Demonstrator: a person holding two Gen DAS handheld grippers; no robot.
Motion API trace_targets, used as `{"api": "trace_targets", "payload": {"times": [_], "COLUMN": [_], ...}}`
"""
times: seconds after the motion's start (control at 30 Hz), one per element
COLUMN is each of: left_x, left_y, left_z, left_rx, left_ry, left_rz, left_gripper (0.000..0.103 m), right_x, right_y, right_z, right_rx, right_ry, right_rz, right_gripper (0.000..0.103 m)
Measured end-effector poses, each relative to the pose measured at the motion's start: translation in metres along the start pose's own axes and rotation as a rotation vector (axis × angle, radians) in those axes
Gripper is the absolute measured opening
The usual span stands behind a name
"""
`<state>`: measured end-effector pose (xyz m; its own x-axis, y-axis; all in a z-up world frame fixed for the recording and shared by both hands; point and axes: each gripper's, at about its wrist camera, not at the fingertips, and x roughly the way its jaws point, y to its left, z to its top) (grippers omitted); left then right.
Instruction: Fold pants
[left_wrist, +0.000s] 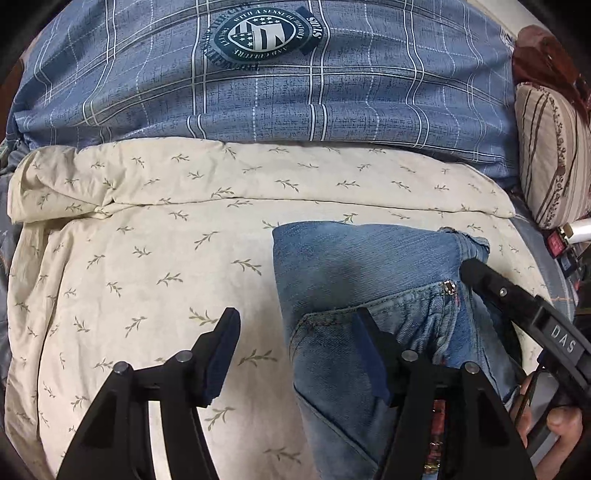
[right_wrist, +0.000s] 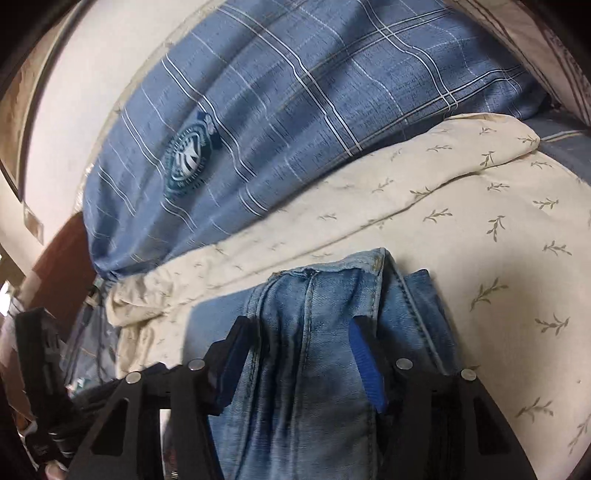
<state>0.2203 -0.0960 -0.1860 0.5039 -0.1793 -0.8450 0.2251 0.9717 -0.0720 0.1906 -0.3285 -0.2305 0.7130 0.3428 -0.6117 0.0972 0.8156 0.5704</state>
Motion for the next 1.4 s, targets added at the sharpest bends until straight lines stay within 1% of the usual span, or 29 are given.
{"api": "trace_targets", "payload": {"times": [0.1, 0.17, 0.27, 0.33, 0.4, 0.43, 0.57, 0.63, 0.7, 0.83, 0.93, 1.03, 1.13, 1.27, 1.4], "left_x": [0.006, 0.013, 0.025, 0.027, 0.025, 0.02, -0.014, -0.033, -0.046, -0.071, -0.083, -0.087, -0.085, -0.081, -0.071], "left_y": [-0.005, -0.01, -0.017, -0.018, -0.019, -0.019, -0.027, -0.03, -0.031, -0.033, -0.032, -0.032, -0.032, -0.032, -0.031], "left_z": [0.004, 0.011, 0.023, 0.025, 0.022, 0.02, 0.005, -0.004, -0.01, -0.025, -0.034, -0.041, -0.046, -0.05, -0.055], "left_rx": [0.022, 0.029, 0.042, 0.046, 0.06, 0.067, 0.115, 0.122, 0.12, 0.13, 0.128, 0.118, 0.116, 0.114, 0.111], "left_ry": [-0.006, -0.006, 0.01, 0.026, 0.027, 0.021, -0.073, -0.115, -0.138, -0.185, -0.212, -0.209, -0.198, -0.182, -0.151], "left_rz": [0.04, 0.059, 0.085, 0.089, 0.098, 0.11, 0.131, 0.132, 0.133, 0.131, 0.122, 0.114, 0.114, 0.116, 0.12], "left_gripper": [0.07, 0.07, 0.073, 0.073, 0.073, 0.073, 0.073, 0.073, 0.074, 0.074, 0.074, 0.074, 0.074, 0.074, 0.074], "right_x": [0.007, 0.014, 0.02, 0.022, 0.022, 0.02, -0.009, -0.026, -0.043, -0.061, -0.071, -0.073, -0.076, -0.075, -0.071], "right_y": [0.0, -0.004, -0.013, -0.018, -0.017, -0.016, -0.011, -0.01, -0.01, -0.015, -0.013, -0.015, -0.018, -0.025, -0.026], "right_z": [0.001, 0.007, 0.014, 0.016, 0.017, 0.016, 0.009, 0.002, -0.008, -0.023, -0.037, -0.054, -0.065, -0.071, -0.072], "right_rx": [-0.033, -0.031, -0.016, 0.004, -0.009, -0.014, 0.024, 0.011, -0.008, -0.003, -0.049, -0.047, -0.041, -0.014, -0.014], "right_ry": [0.003, 0.002, 0.006, 0.015, 0.025, 0.03, 0.005, -0.014, -0.023, 0.0, 0.028, 0.07, 0.086, 0.101, 0.109], "right_rz": [-0.035, -0.051, -0.044, -0.03, -0.022, -0.018, 0.035, 0.031, 0.016, 0.044, 0.042, 0.016, -0.009, -0.006, -0.007], "right_gripper": [0.058, 0.058, 0.058, 0.058, 0.058, 0.058, 0.06, 0.06, 0.06, 0.06, 0.06, 0.06, 0.06, 0.06, 0.061]}}
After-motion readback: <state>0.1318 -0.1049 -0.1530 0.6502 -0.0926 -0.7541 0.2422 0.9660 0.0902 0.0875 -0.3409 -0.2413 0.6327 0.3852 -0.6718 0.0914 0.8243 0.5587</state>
